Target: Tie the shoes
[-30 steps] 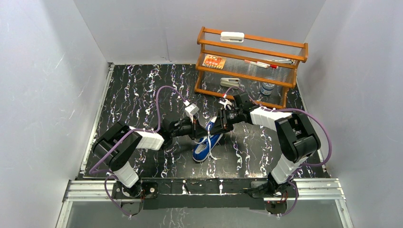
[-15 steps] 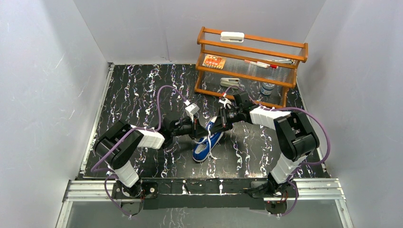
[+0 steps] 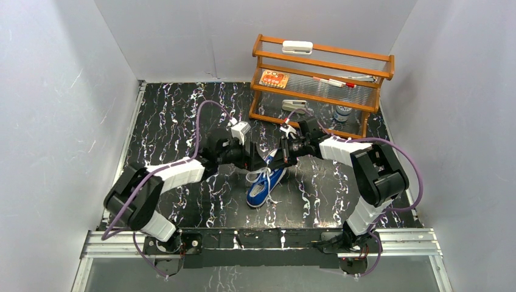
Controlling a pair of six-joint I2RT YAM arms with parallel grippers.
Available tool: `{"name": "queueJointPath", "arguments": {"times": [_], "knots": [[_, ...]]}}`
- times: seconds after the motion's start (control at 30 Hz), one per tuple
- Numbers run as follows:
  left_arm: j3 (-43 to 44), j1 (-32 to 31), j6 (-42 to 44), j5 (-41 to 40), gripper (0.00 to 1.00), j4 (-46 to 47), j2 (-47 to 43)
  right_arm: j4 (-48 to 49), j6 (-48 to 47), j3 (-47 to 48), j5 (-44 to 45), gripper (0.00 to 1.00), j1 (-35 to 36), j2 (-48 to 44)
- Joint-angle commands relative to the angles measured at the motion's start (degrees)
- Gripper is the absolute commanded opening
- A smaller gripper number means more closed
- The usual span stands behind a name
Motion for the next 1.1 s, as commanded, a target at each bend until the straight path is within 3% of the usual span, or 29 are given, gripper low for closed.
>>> {"name": "queueJointPath", "arguments": {"times": [0.0, 0.07, 0.2, 0.37, 0.6, 0.67, 0.73, 1.0, 1.07], "knots": [[6.4, 1.43, 0.09, -4.46, 0.77, -20.93, -8.01, 0.35, -0.92, 0.75, 1.58, 0.0, 0.42, -0.95], [8.25, 1.95, -2.2, -5.2, 0.78, -28.87, -8.07, 0.24, -0.9, 1.07, 2.1, 0.0, 0.55, -0.94], [8.99, 2.42, -5.92, 2.27, 0.76, -36.95, -4.81, -0.14, -0.89, 1.48, 3.36, 0.0, 0.79, -1.41], [4.97, 3.78, -8.17, 4.55, 0.76, -32.12, -5.37, -2.46, -1.71, 2.24, 4.86, 0.0, 1.33, -2.14], [3.49, 6.04, -13.97, 8.16, 0.68, -24.43, -2.36, -2.91, -1.59, 0.81, 5.32, 0.0, 1.56, -3.51], [2.85, 6.23, -15.47, 9.66, 0.61, -21.32, -1.46, -2.96, -1.41, 0.38, 5.71, 0.0, 1.7, -4.06], [2.78, 6.24, -16.05, 10.28, 0.45, -20.21, -1.16, -3.71, -1.29, 0.27, 6.37, 0.0, 1.79, -4.71], [2.71, 6.24, -13.05, 12.83, 0.0, -25.19, -2.76, -12.96, -3.49, 2.63, 13.06, 0.0, 1.81, -8.69], [2.17, 6.17, -13.8, 13.15, 0.0, -25.11, -3.19, -15.03, -4.04, 3.01, 15.16, 0.0, 1.8, -9.53]]}}
